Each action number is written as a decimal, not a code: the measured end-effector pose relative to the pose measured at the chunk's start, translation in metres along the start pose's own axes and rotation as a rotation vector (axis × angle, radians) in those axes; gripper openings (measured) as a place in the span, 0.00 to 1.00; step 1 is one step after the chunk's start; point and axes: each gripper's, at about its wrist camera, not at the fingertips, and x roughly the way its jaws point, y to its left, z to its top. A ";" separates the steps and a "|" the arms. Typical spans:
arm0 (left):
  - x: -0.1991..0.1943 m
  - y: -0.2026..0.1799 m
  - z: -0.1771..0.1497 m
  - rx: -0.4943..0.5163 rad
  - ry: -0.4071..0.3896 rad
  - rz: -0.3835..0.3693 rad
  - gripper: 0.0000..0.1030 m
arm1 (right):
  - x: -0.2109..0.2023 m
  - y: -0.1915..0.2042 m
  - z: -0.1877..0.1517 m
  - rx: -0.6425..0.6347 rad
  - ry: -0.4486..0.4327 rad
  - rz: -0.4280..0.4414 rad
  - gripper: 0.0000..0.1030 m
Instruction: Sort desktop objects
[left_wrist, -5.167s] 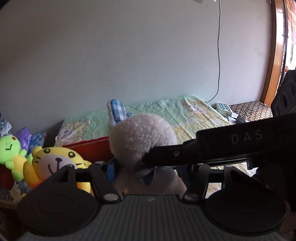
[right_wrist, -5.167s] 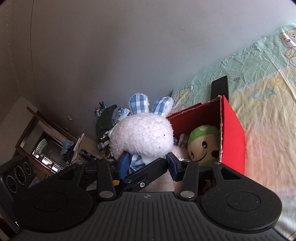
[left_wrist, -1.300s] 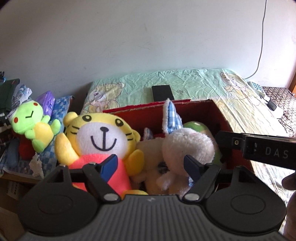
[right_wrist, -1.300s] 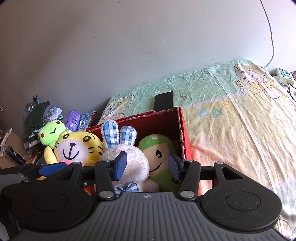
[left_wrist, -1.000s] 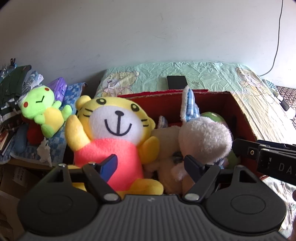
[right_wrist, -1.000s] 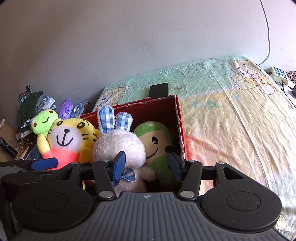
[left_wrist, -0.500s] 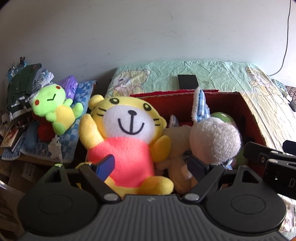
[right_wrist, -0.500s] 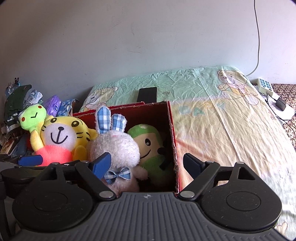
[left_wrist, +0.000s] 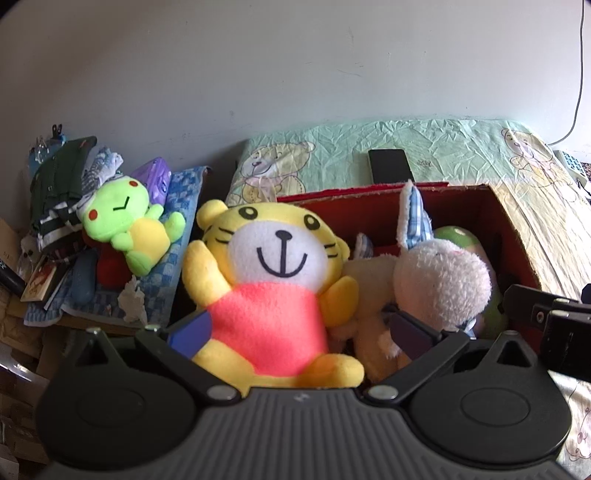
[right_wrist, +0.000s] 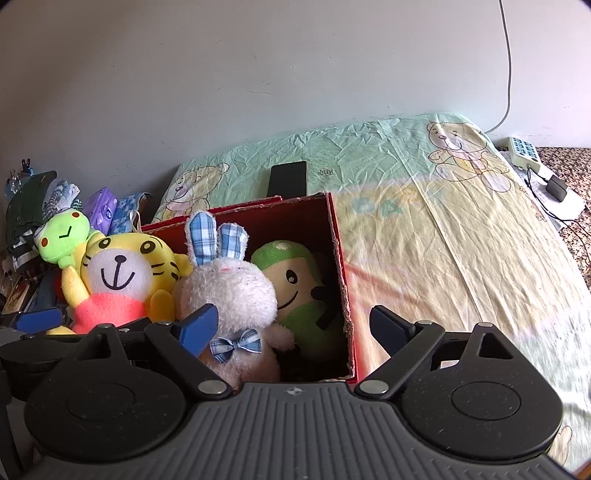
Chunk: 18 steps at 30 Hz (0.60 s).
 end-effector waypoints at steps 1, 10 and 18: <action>0.001 -0.001 -0.002 0.006 -0.003 0.014 1.00 | 0.001 -0.001 0.000 0.003 0.003 -0.005 0.88; 0.000 0.001 -0.007 -0.021 -0.016 0.030 1.00 | 0.007 -0.011 -0.007 0.032 0.025 -0.004 0.87; 0.000 0.000 -0.007 -0.039 -0.006 0.042 1.00 | 0.003 -0.012 -0.006 0.009 0.005 -0.030 0.87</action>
